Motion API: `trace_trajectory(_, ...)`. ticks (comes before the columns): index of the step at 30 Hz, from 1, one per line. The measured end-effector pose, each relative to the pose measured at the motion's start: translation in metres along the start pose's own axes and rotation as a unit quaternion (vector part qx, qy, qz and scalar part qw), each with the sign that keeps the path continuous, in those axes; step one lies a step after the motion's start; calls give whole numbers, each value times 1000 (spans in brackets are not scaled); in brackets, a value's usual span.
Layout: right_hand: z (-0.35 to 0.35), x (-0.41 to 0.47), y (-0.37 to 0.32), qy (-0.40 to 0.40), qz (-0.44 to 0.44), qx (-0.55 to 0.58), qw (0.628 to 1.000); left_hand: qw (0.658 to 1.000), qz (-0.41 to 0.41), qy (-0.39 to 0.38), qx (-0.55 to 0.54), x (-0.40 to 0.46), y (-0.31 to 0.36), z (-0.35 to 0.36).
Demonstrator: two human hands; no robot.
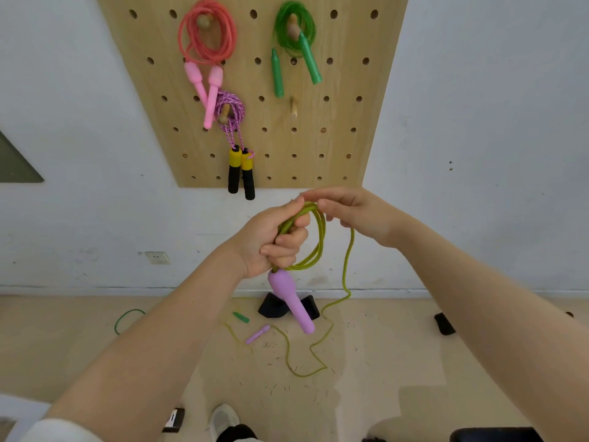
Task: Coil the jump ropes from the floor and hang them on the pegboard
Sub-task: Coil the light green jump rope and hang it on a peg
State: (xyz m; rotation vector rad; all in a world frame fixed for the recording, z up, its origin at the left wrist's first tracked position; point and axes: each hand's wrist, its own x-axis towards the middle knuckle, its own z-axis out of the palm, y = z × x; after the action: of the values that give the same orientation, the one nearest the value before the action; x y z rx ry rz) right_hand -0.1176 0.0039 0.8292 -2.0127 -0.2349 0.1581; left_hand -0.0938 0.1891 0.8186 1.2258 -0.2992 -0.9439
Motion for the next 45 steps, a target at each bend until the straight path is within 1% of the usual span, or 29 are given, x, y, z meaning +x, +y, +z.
trace_trajectory(3, 10, 3, 1, -38, -8, 43, 998, 999, -20, 24, 7, -1, 6, -1)
trace_trajectory(5, 14, 5, 3, -55, -5, 50, 997, 999, -35, 33, 22, -2, 7, -1)
trace_trajectory(7, 16, 6, 4, -51, 2, 29, 998, 997, -41, 48, 37, -2, 6, -1)
trace_trajectory(9, 17, 7, 5, -33, 1, 20, 999, 996, -26, 82, 30, -1, 7, 0)
trace_trajectory(11, 19, 9, 6, -5, 5, 72, 997, 995, 14, 94, -8, 0, 8, 4)
trace_trajectory(13, 23, 13, 7, 24, 6, 145, 989, 993, 72, 81, -52, 0, 7, 9)
trace_trajectory(15, 24, 16, 12, 46, 21, 186, 981, 981, 134, 66, -127, -2, 9, 11)
trace_trajectory(16, 23, 15, 18, 52, 38, 184, 981, 967, 166, 59, -182, -3, 11, 8)
trace_trajectory(18, 20, 8, 35, 40, 87, 124, 988, 928, 232, 60, -286, -7, 15, -6)
trace_trajectory(19, 19, 3, 44, 28, 120, 75, 990, 909, 257, 76, -320, -8, 15, -14)
trace_trajectory(20, 18, -1, 51, 18, 152, 16, 988, 895, 272, 98, -340, -9, 14, -23)
trace_trajectory(21, 19, -4, 55, 4, 174, -56, 983, 890, 275, 121, -343, -9, 11, -29)
trace_trajectory(22, 21, -4, 57, -19, 183, -135, 974, 895, 267, 143, -327, -9, 8, -33)
trace_trajectory(24, 29, -1, 52, -101, 174, -265, 943, 924, 224, 185, -247, -8, 0, -30)
trace_trajectory(26, 42, 3, 37, -185, 158, -352, 904, 948, 179, 220, -142, -5, -6, -21)
trace_trajectory(27, 50, 4, 29, -211, 142, -383, 888, 955, 167, 231, -84, -4, -8, -16)
trace_trajectory(28, 56, 6, 21, -220, 120, -407, 878, 958, 160, 238, -21, -2, -10, -11)
trace_trajectory(30, 67, 7, 3, -204, 61, -423, 881, 953, 141, 246, 104, 1, -15, -2)
trace_trajectory(31, 70, 6, -5, -196, 29, -419, 886, 945, 123, 253, 167, 3, -19, 1)
trace_trajectory(33, 67, 5, -17, -167, -22, -412, 895, 916, 97, 279, 273, 4, -24, 2)
trace_trajectory(34, 62, 5, -21, -139, -36, -412, 900, 911, 91, 286, 282, 3, -27, 1)
trace_trajectory(35, 57, 5, -24, -99, -42, -408, 907, 919, 88, 282, 263, 1, -27, 0)
trace_trajectory(37, 47, 4, -27, -9, -38, -385, 922, 946, 89, 235, 204, -3, -26, -1)
trace_trajectory(39, 37, 4, -25, 56, -48, -375, 924, 967, 81, 169, 170, -7, -22, -1)
trace_trajectory(40, 32, 4, -24, 69, -54, -370, 925, 974, 73, 143, 157, -8, -20, -2)
trace_trajectory(42, 24, 4, -20, 70, -77, -324, 940, 984, 58, 114, 121, -11, -18, -4)
trace_trajectory(45, 19, 6, -16, 41, -114, -261, 958, 994, 26, 85, 71, -12, -15, -5)
